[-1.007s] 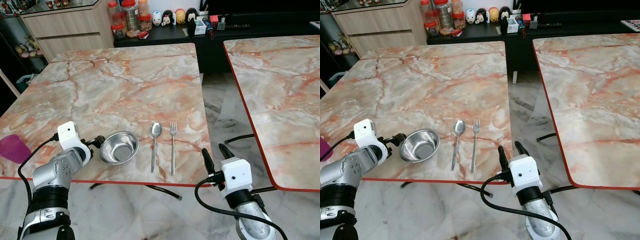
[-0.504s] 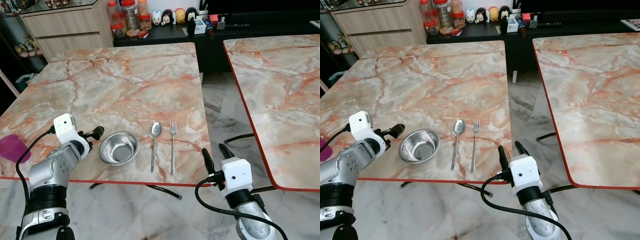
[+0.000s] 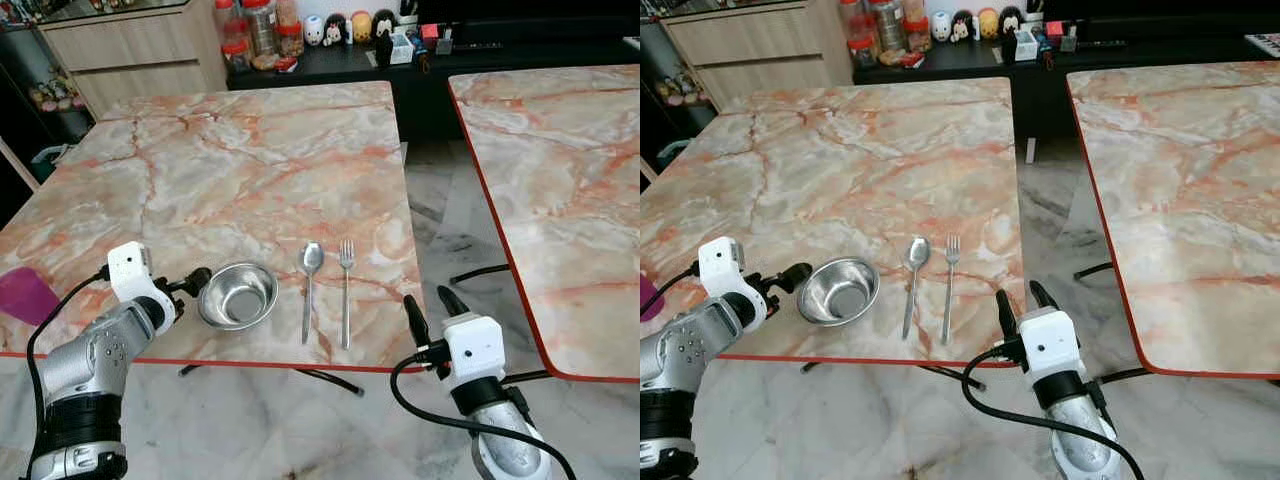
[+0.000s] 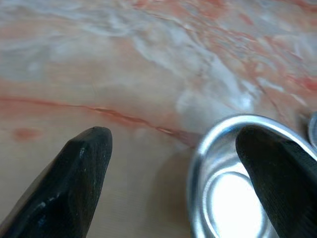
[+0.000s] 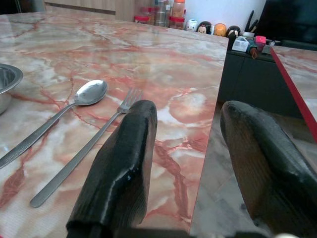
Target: Setting the table
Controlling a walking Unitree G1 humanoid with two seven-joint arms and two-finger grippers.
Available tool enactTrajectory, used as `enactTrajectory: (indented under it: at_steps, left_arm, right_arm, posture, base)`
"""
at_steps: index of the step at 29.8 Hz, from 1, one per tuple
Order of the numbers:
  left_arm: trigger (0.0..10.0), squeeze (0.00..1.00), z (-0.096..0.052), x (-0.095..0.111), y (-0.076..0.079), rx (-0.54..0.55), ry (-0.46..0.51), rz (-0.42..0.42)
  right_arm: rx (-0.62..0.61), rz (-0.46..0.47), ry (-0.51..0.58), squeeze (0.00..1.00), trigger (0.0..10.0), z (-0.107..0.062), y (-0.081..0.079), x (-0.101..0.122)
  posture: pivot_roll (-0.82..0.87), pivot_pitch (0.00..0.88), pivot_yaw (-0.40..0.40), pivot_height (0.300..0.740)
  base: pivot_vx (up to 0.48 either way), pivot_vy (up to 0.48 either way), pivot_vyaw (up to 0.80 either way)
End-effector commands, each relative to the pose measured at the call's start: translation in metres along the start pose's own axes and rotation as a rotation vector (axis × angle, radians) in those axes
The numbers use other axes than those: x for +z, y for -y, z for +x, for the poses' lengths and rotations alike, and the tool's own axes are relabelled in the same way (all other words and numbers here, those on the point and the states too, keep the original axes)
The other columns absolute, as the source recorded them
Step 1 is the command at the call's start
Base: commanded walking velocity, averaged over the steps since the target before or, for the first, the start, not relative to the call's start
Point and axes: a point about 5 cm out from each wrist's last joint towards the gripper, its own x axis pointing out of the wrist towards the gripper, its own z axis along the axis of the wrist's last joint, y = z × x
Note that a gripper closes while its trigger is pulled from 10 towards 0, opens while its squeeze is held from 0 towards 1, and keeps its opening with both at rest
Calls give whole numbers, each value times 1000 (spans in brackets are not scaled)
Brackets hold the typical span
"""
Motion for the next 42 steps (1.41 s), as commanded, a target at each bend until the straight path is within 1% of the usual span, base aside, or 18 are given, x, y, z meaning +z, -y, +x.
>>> enactTrajectory:
  at_steps: [1,5,12,14,16,19,21,24,29,34,42]
  left_arm:
    - [10000,0,-4,3,0,-21,-1,16]
    - [10000,0,-4,0,2,-31,-18,30]
    - [10000,0,-3,-4,0,-18,-38,46]
    - [10000,0,-3,-6,0,-20,-50,49]
    - [10000,0,-4,-11,0,-30,-81,64]
    - [10000,0,-4,-14,0,-33,-94,75]
    - [10000,0,-4,-14,0,-33,-94,75]
    - [10000,0,-3,-21,1,-31,-124,74]
    - [10000,0,-3,-22,1,-33,-130,76]
    - [10000,0,-2,-28,0,-17,-158,82]
    - [10000,0,0,-31,2,-2,-164,69]
  right_arm:
    - [8,9,4,0,10000,2,-2,2]
    - [9,8,5,0,10000,2,-2,2]
    - [8,4,6,0,10000,2,-2,2]
    - [9,5,6,0,10000,3,-2,2]
    - [10,5,6,0,10000,3,-2,2]
    - [10,5,5,0,10000,3,-2,2]
    - [10,5,5,0,10000,3,-2,2]
    - [10,6,5,0,10000,2,-2,2]
    - [11,6,4,0,10000,3,-2,2]
    - [12,6,3,0,10000,3,-2,2]
    - [14,7,2,0,10000,2,-2,2]
  posture:
    - [-75,78,119,740]
    - [-76,77,119,740]
    - [-78,76,119,740]
    - [-76,76,119,740]
    - [-76,76,119,740]
    - [-76,76,119,740]
    - [-76,76,119,740]
    - [-77,78,120,740]
    - [-77,78,120,740]
    - [-77,78,120,740]
    - [-79,80,119,740]
  base:
    - [0,0,0]
    - [0,0,0]
    - [0,0,0]
    - [0,0,0]
    - [0,0,0]
    - [0,0,0]
    - [0,0,0]
    - [0,0,0]
    - [0,0,0]
    - [0,0,0]
    - [0,0,0]
